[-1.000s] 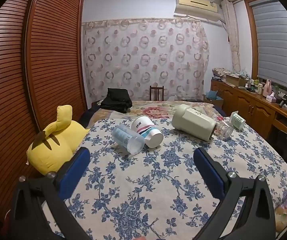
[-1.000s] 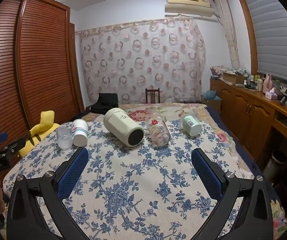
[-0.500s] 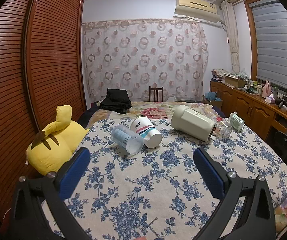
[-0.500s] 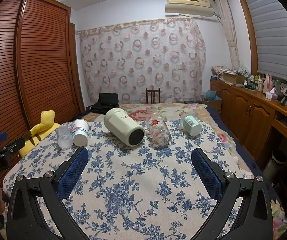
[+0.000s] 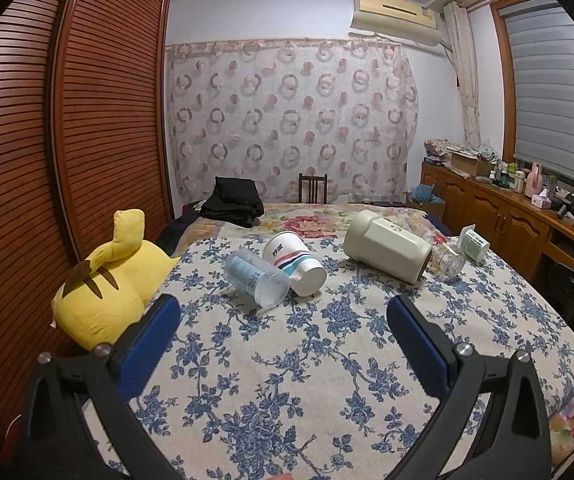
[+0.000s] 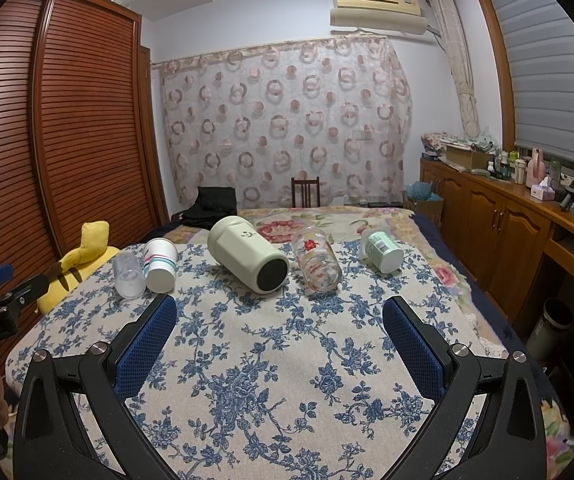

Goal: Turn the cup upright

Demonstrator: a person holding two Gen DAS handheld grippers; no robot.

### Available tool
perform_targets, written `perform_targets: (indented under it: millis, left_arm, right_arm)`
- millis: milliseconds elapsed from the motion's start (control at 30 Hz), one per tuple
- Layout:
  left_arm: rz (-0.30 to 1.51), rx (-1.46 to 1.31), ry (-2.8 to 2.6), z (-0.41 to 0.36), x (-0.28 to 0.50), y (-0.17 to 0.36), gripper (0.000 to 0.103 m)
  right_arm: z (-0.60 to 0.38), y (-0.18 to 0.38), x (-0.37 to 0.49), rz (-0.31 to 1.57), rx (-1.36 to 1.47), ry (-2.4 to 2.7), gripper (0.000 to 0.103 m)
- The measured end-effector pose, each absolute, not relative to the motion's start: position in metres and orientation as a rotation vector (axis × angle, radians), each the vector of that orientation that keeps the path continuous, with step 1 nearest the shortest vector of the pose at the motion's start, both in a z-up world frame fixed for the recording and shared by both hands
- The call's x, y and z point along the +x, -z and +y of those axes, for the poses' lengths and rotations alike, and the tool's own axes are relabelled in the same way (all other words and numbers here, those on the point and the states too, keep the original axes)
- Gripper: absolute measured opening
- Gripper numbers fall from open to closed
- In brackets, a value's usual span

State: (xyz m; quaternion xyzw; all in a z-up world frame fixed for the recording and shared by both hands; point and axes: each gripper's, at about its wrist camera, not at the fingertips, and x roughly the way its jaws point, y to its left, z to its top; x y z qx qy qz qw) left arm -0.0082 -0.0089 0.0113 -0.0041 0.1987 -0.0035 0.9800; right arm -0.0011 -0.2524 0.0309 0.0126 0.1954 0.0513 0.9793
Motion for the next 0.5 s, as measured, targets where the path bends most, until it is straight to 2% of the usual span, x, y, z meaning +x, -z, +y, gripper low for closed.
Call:
perform_targets:
  millis: [500]
  left_arm:
    - [0.4,-0.012,0.008,-0.0077,-0.0086,-0.0119,0.103]
  right_arm:
    - [-0.2526,-0.0308,-0.0013,0.395,0.024,-0.103,0.103]
